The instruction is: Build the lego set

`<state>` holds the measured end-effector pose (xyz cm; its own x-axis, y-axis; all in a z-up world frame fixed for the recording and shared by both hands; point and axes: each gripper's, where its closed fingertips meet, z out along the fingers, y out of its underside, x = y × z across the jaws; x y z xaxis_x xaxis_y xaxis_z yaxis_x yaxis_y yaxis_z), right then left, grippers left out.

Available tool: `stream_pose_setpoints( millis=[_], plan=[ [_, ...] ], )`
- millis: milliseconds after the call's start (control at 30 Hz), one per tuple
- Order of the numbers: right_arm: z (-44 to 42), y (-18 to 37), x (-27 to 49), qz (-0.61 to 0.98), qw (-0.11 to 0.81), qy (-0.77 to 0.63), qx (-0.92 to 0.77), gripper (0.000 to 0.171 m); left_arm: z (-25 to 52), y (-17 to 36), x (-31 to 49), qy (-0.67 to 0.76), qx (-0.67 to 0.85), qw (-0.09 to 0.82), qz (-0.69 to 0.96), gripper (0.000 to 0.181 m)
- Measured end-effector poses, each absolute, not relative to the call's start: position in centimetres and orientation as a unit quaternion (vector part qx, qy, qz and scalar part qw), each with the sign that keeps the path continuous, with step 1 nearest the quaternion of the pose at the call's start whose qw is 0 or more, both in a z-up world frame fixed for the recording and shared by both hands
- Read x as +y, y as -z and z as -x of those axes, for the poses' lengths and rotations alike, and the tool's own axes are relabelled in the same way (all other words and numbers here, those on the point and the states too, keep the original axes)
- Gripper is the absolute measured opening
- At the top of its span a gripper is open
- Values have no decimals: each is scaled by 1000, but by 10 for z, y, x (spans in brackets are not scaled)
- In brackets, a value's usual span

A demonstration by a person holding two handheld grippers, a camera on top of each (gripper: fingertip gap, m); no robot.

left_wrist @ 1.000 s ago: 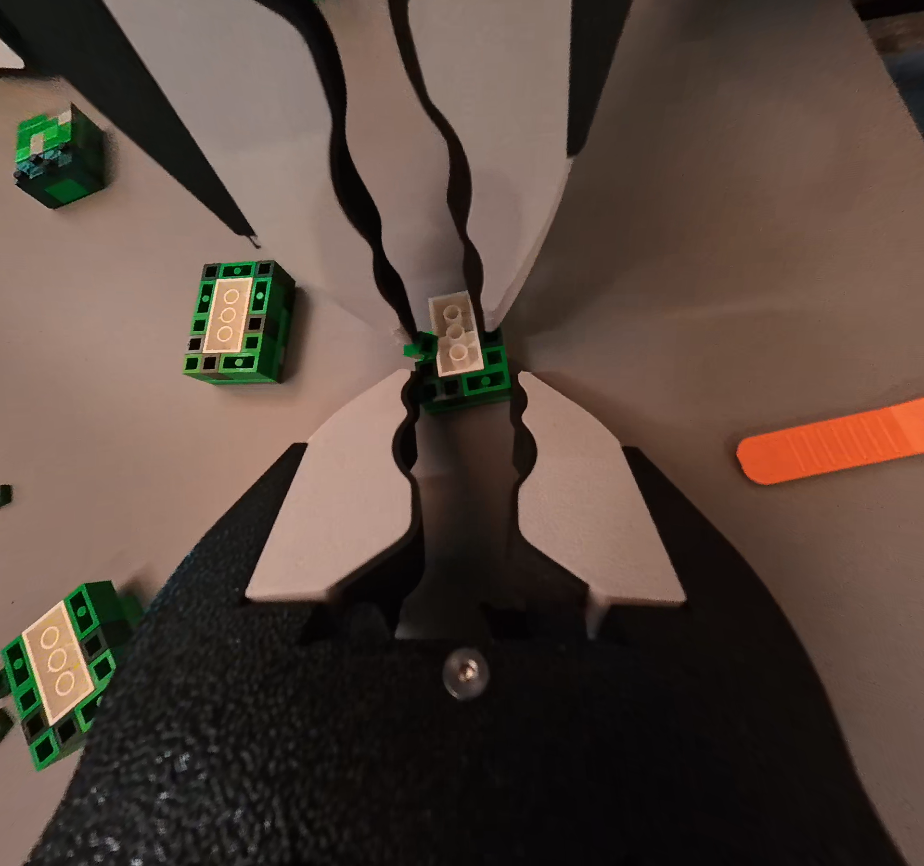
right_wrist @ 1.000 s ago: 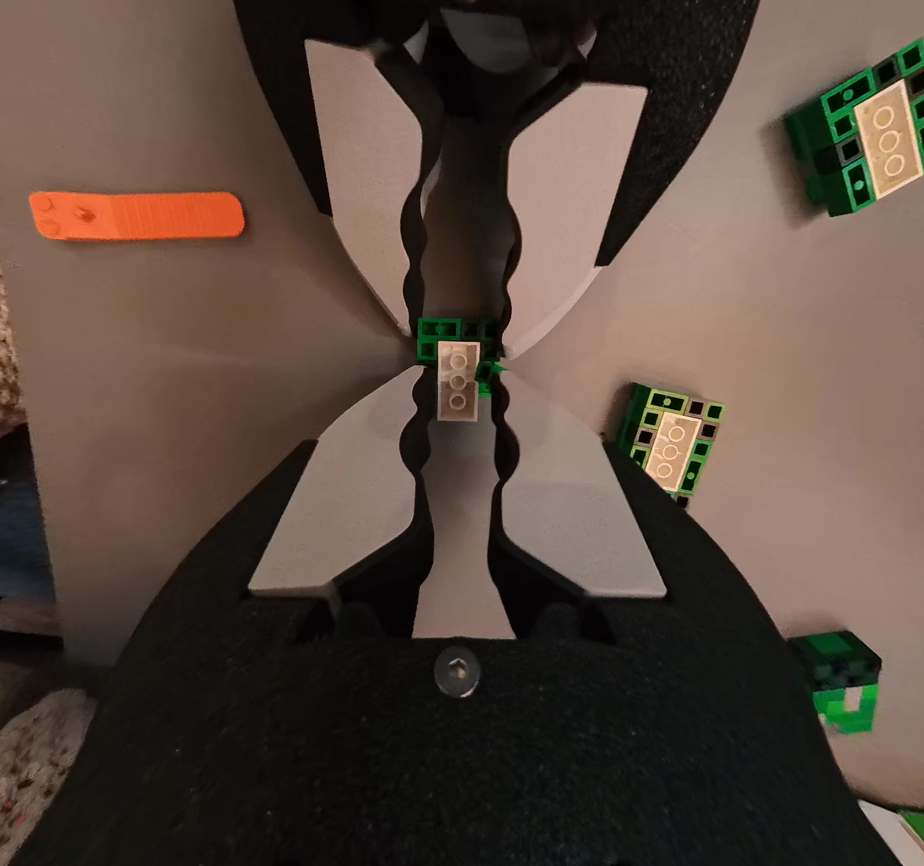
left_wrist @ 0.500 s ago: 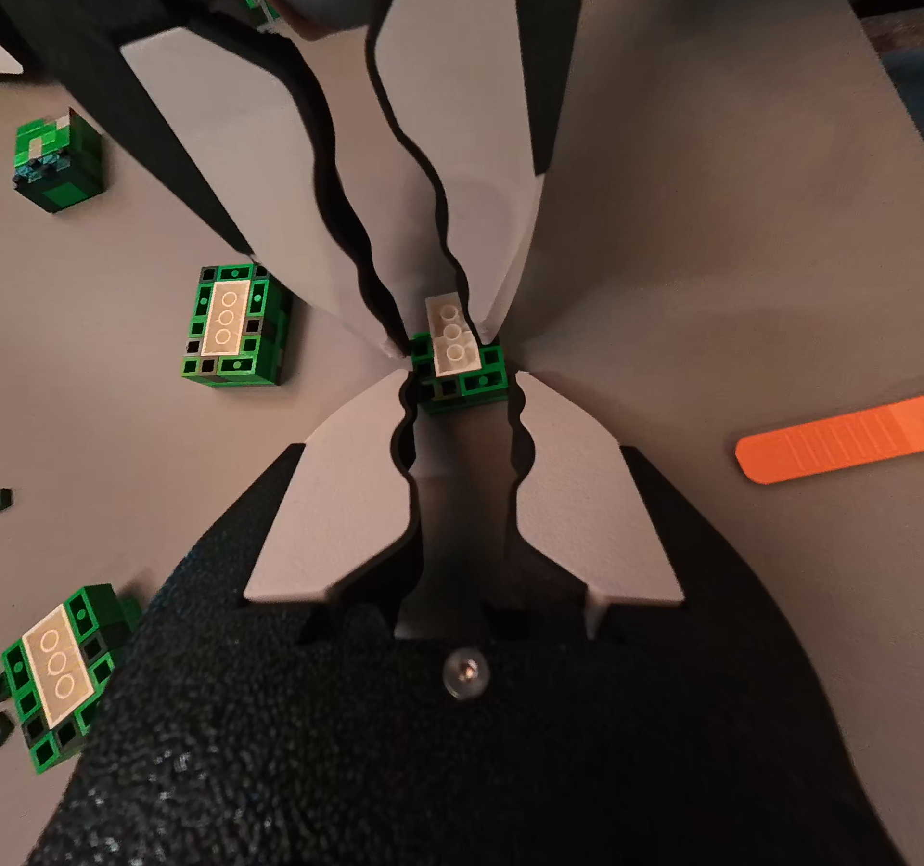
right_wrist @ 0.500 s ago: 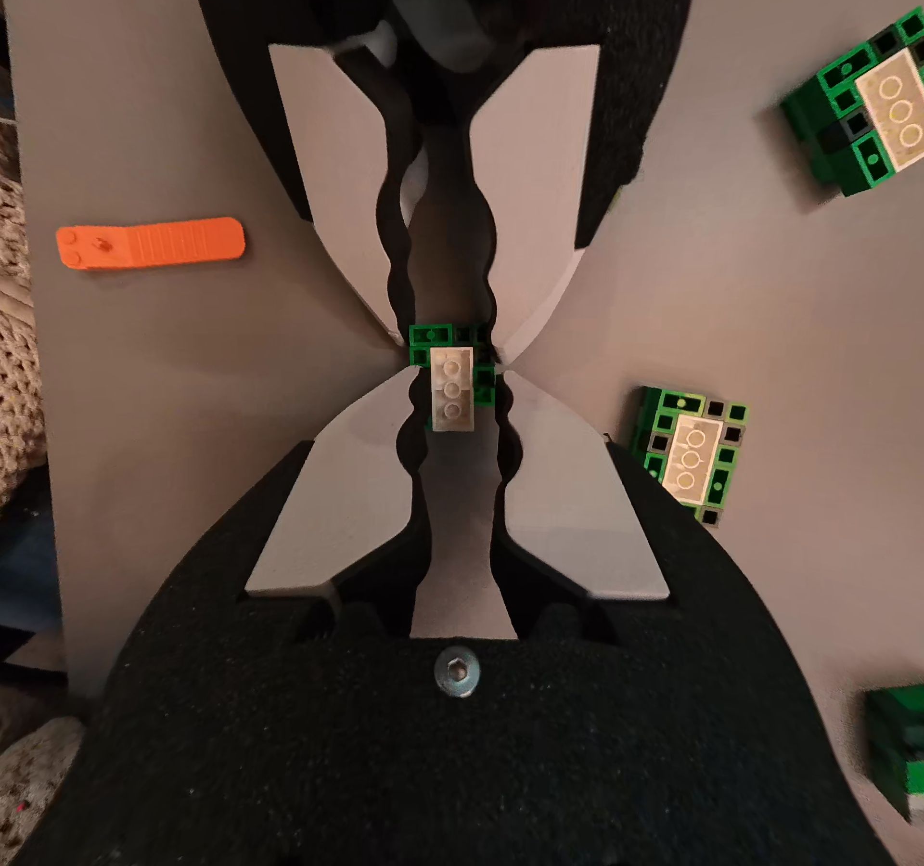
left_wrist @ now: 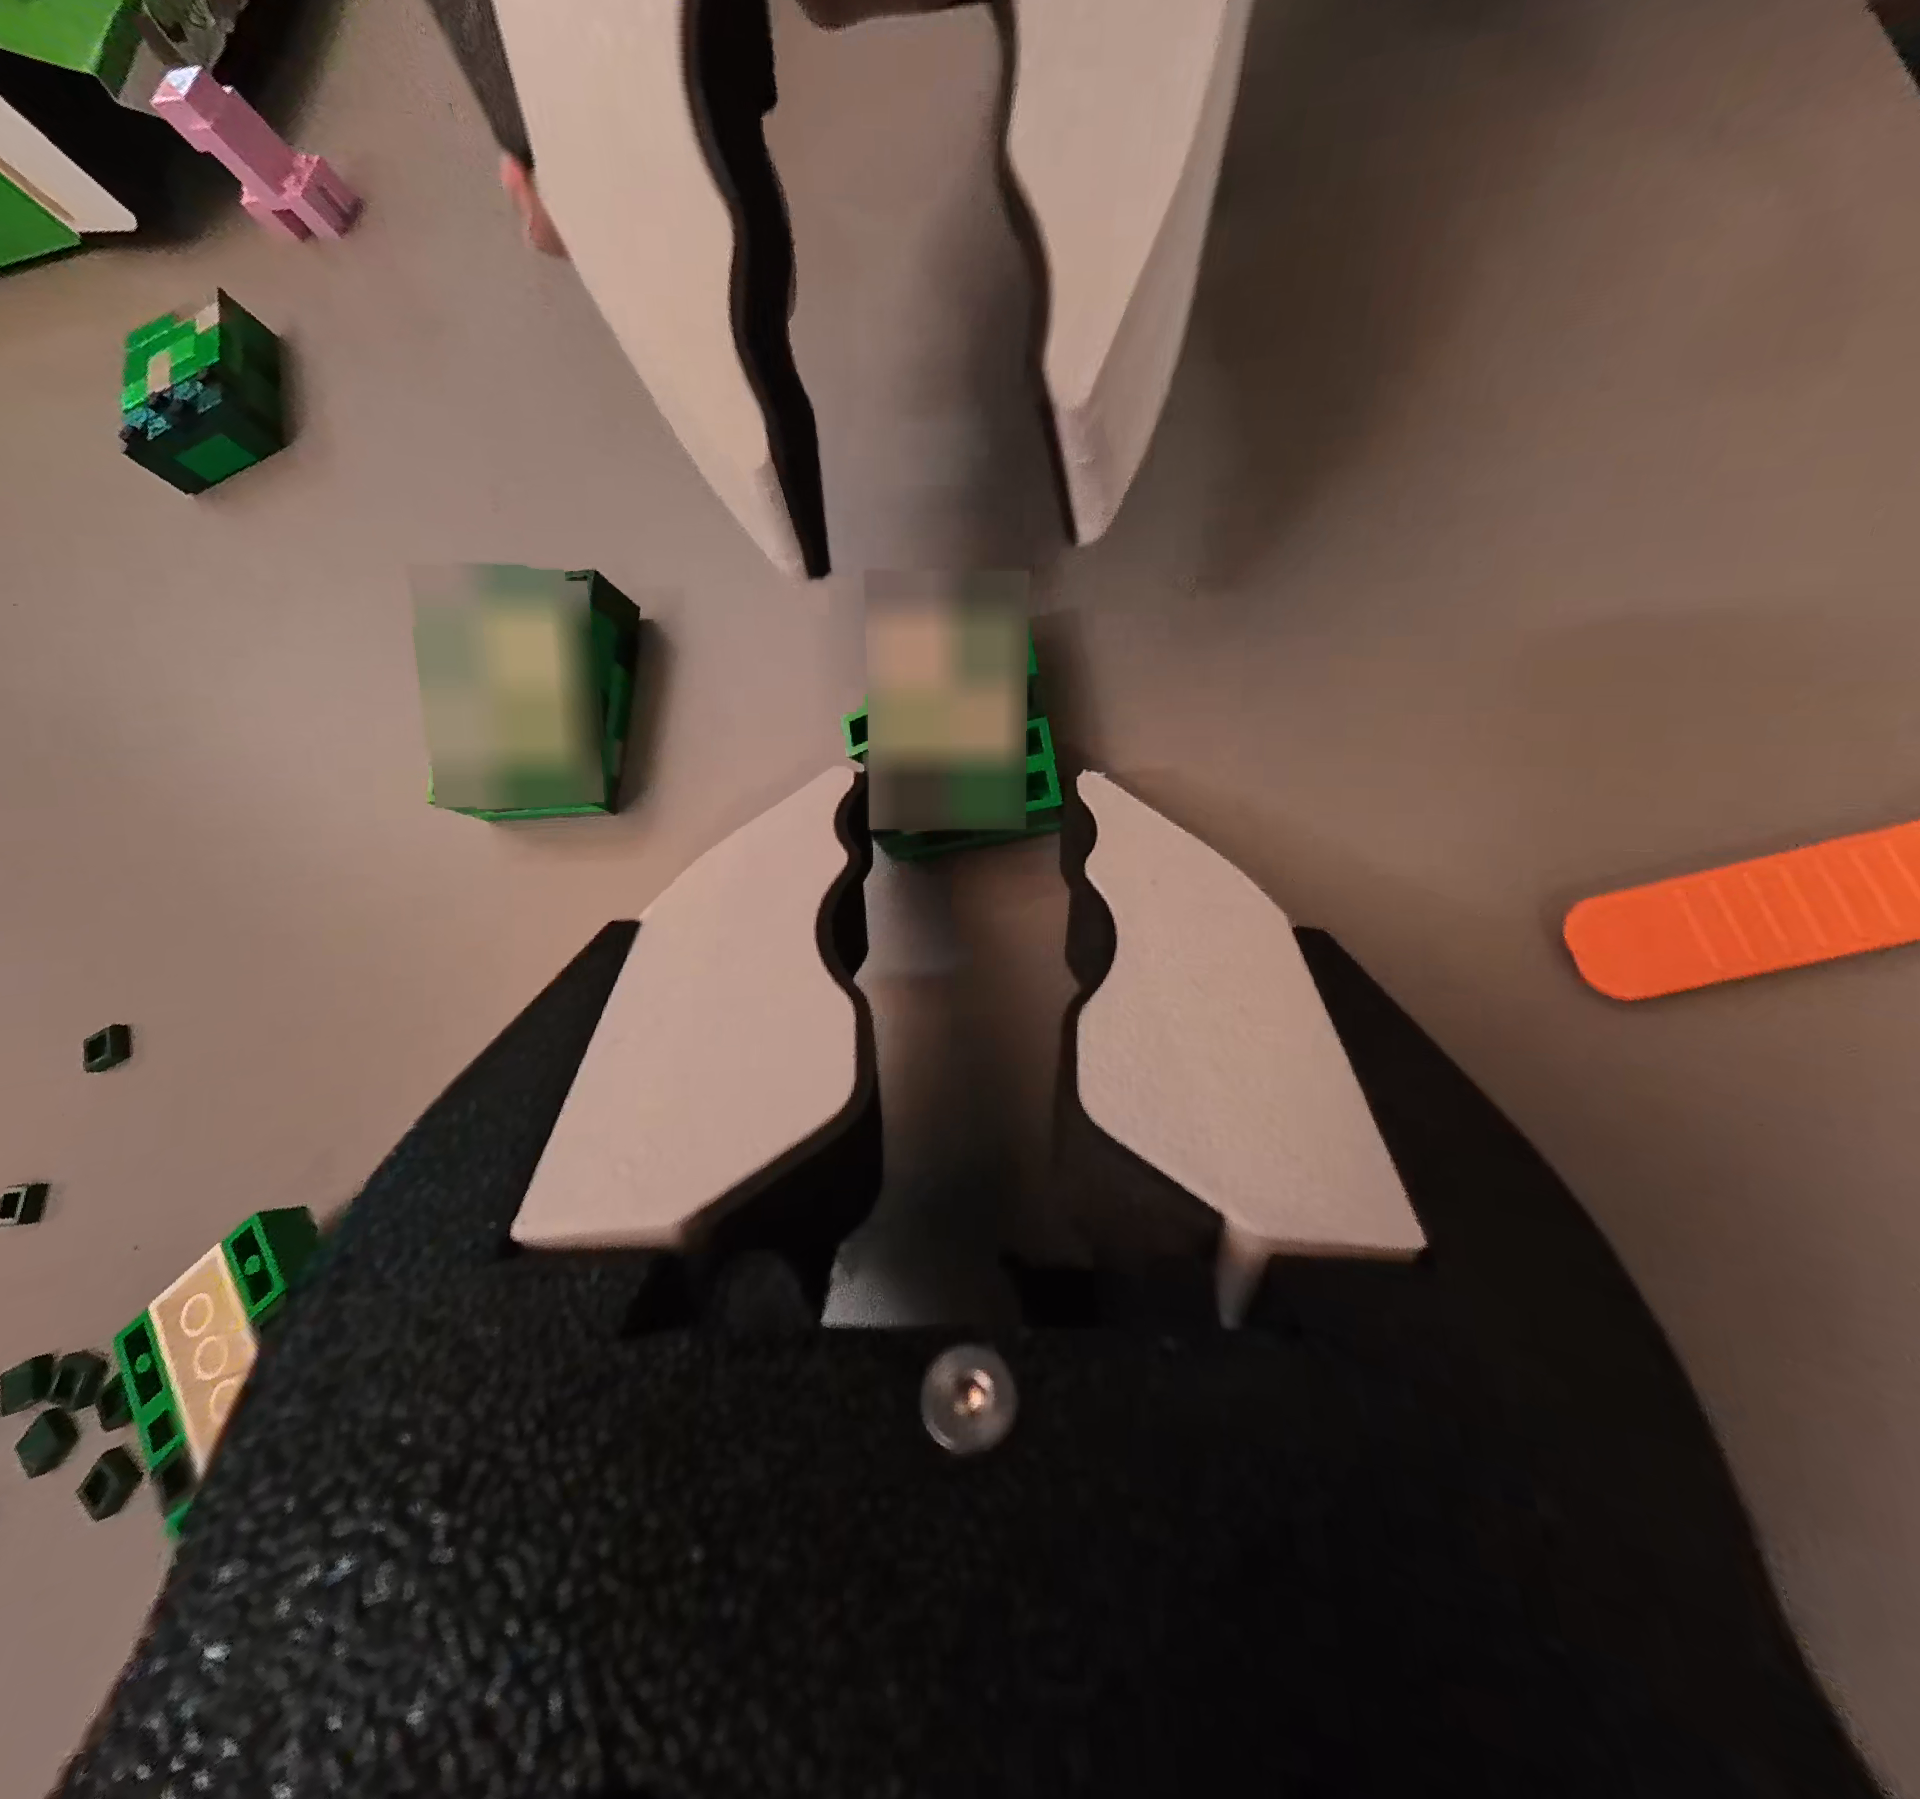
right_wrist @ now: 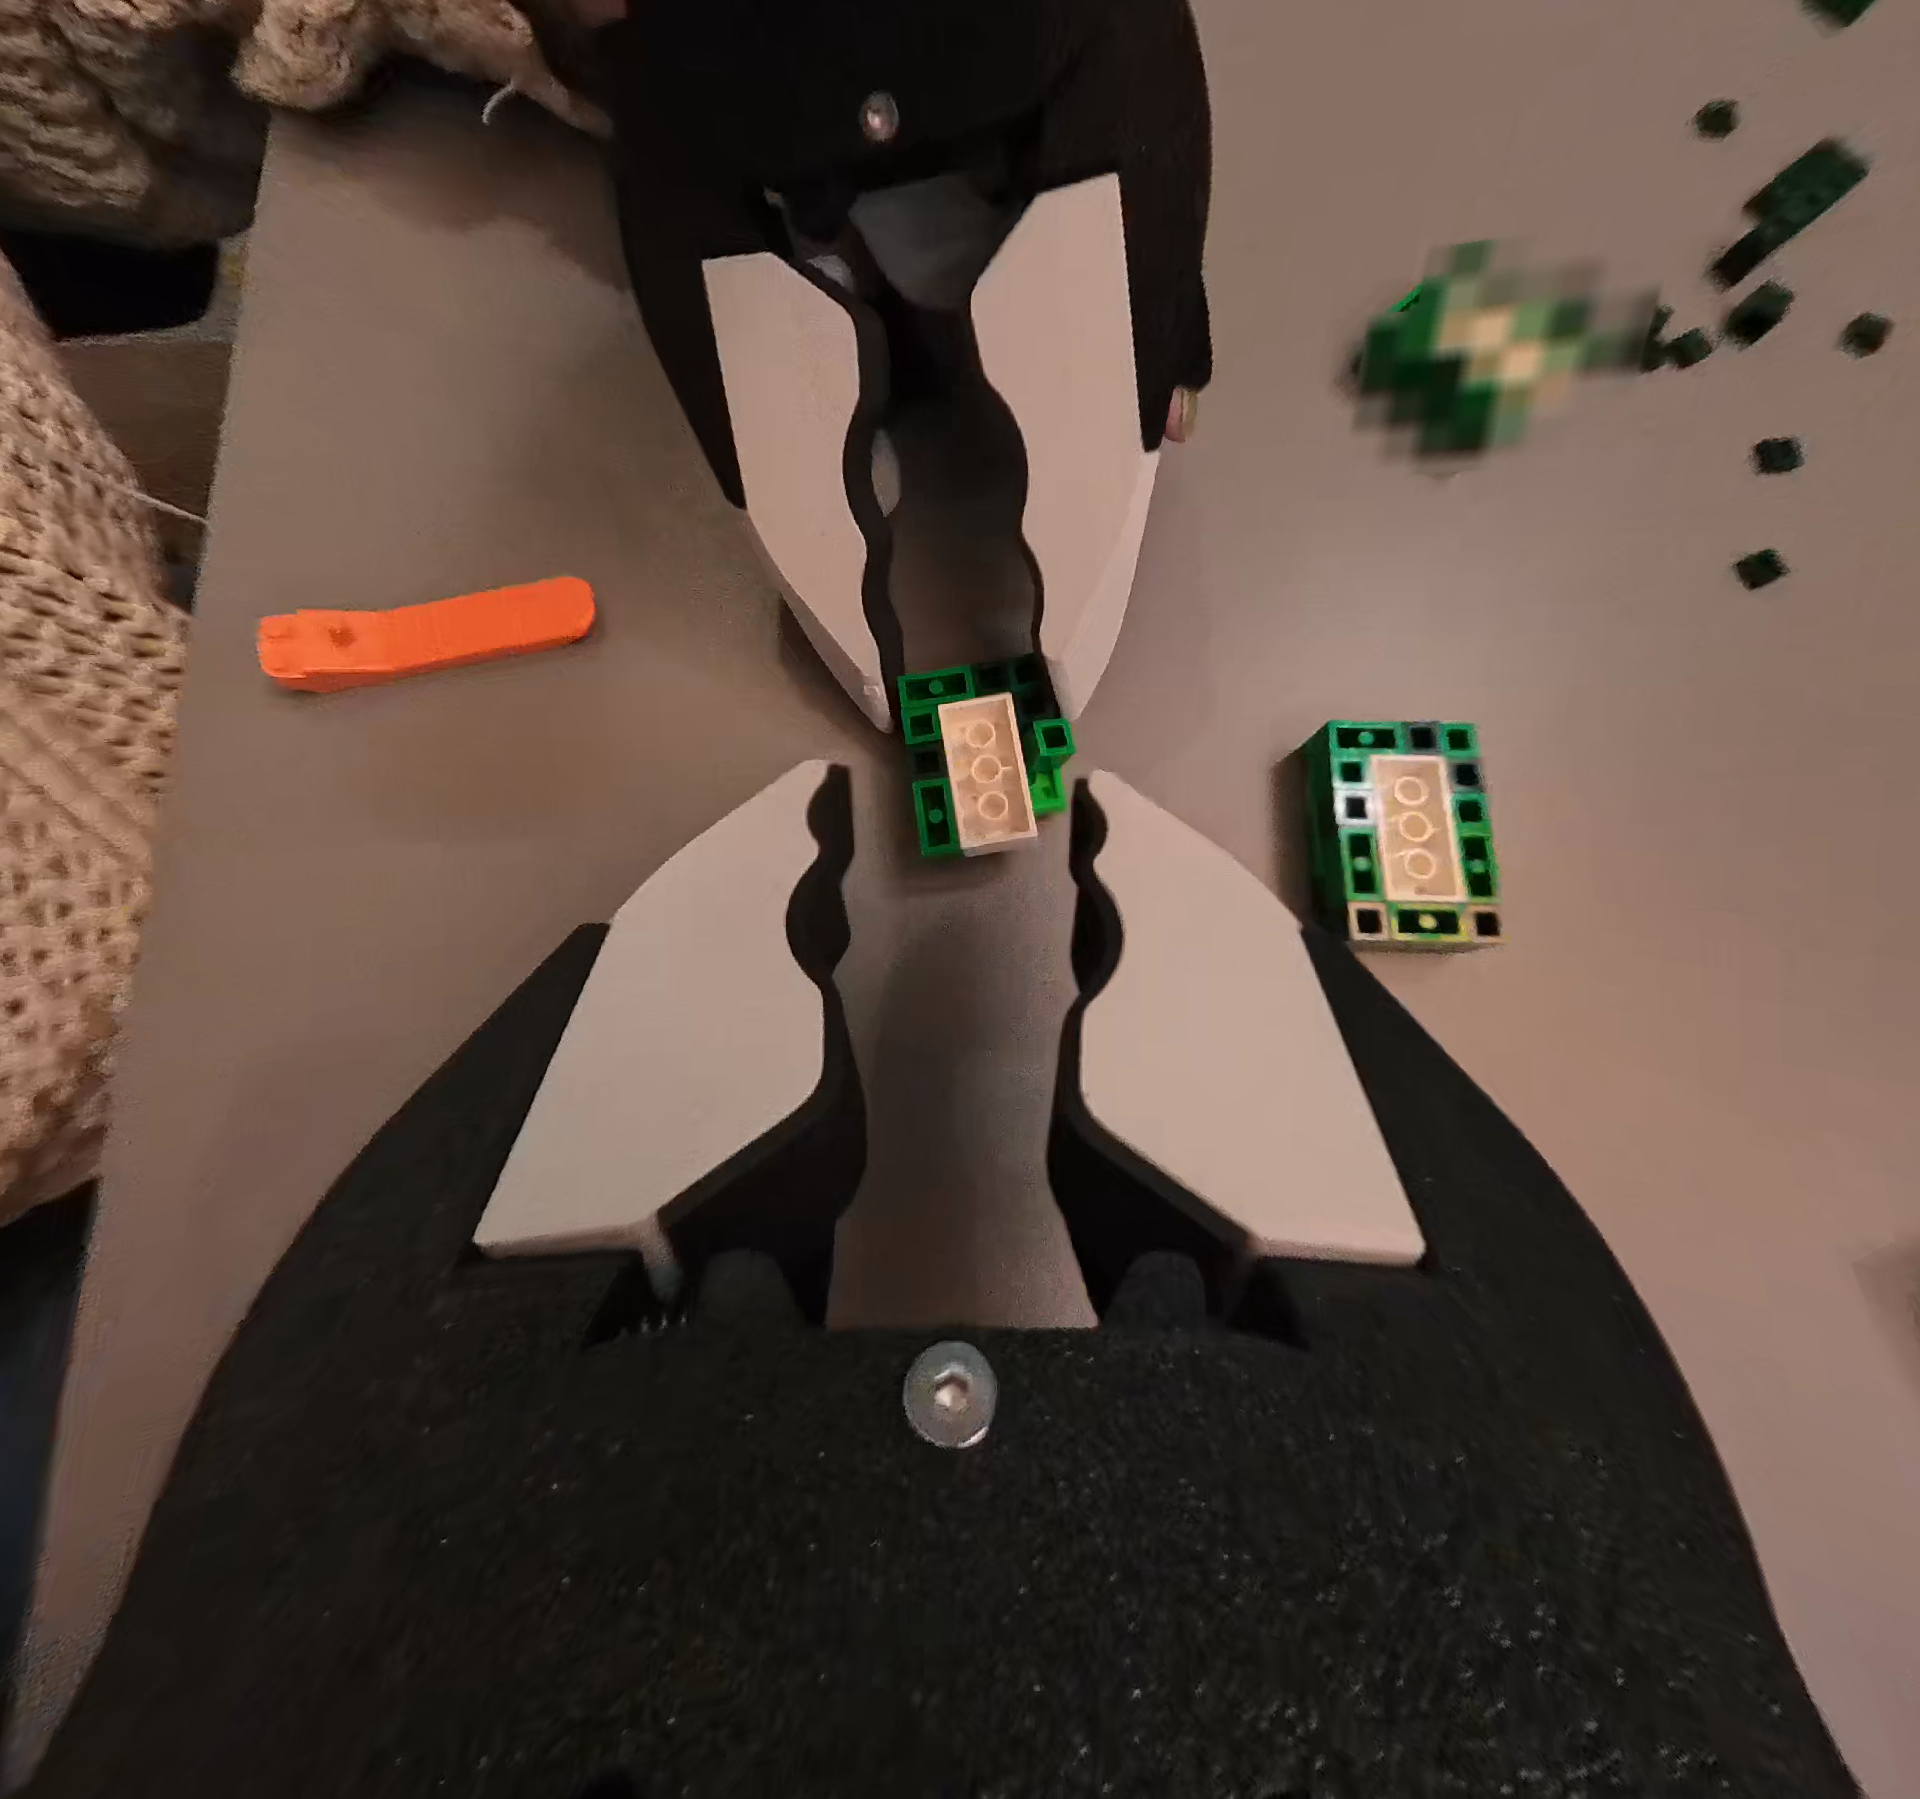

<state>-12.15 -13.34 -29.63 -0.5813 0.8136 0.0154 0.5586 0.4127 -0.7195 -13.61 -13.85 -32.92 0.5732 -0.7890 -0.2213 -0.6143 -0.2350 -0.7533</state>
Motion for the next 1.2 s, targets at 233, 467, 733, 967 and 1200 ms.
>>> stream_pose_setpoints(
  millis=[233,467,733,967,1200],
  plan=[
    [124,281,-116,302,463,-179,-814,68,144,298,-130,77,420,500,754,34],
    [135,255,-125,156,622,-28,-767,68,149,269,-127,18,410,569,712,34],
    [154,265,-120,107,627,59,-769,57,145,270,-128,-8,428,568,703,34],
    [158,272,-116,100,624,78,-771,42,143,270,-129,-10,433,567,700,34],
    [157,266,-117,62,650,106,-750,29,141,270,-130,23,420,566,709,34]
  ],
)
